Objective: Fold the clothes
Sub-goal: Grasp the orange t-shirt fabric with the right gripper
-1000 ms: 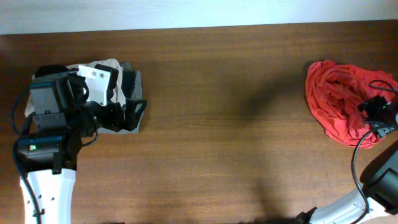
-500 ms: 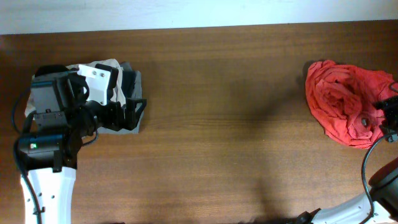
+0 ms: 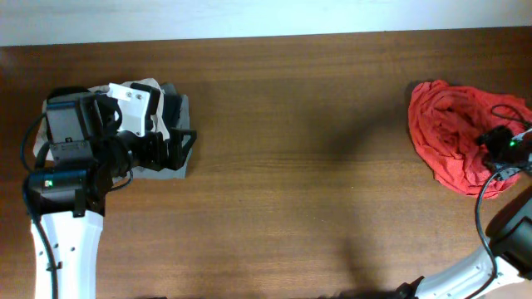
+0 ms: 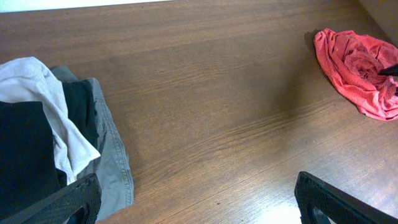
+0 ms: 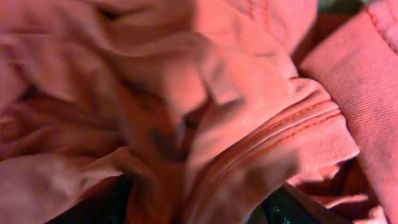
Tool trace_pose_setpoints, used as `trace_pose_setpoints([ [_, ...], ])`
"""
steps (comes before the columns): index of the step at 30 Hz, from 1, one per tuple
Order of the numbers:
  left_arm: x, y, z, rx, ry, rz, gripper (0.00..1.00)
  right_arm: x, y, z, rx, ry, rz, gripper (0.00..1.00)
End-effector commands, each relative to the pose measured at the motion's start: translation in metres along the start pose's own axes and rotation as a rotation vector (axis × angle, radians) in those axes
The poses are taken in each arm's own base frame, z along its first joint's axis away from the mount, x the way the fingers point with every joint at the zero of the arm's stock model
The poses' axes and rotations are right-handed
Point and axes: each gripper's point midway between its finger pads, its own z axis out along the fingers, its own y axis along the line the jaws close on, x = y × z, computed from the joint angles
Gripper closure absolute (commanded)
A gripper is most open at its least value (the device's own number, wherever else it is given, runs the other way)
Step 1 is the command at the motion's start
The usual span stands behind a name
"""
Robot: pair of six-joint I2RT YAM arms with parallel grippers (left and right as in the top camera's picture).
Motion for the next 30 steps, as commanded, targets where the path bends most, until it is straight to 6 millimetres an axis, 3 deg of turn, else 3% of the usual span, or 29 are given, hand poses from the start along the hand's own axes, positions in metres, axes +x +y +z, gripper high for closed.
trace_pose_setpoints([
  [1,-0.004,0.000,-0.003,-0.004,-0.008,-0.004,0.01,-0.002,-0.014,0.003,0.047,-0.009,0.021,0.30],
  [9,-0.005,0.001,-0.003,-0.005,-0.014,0.000,0.01,-0.013,-0.031,-0.006,-0.003,-0.016,0.113,0.38],
  [16,-0.005,0.001,-0.003,-0.005,-0.015,0.000,0.01,-0.034,0.009,-0.032,-0.405,-0.028,0.065,0.21],
  [22,-0.005,0.001,-0.003,-0.005,-0.015,0.000,0.01,-0.033,-0.009,-0.030,-0.339,-0.023,0.108,0.22],
  [27,-0.005,0.001,-0.003,-0.006,-0.015,0.000,0.01,-0.022,-0.020,-0.017,-0.213,-0.003,0.112,0.39],
  [30,-0.005,0.001,-0.003,-0.005,-0.015,0.000,0.01,-0.013,-0.019,-0.008,-0.149,0.004,0.088,0.43],
])
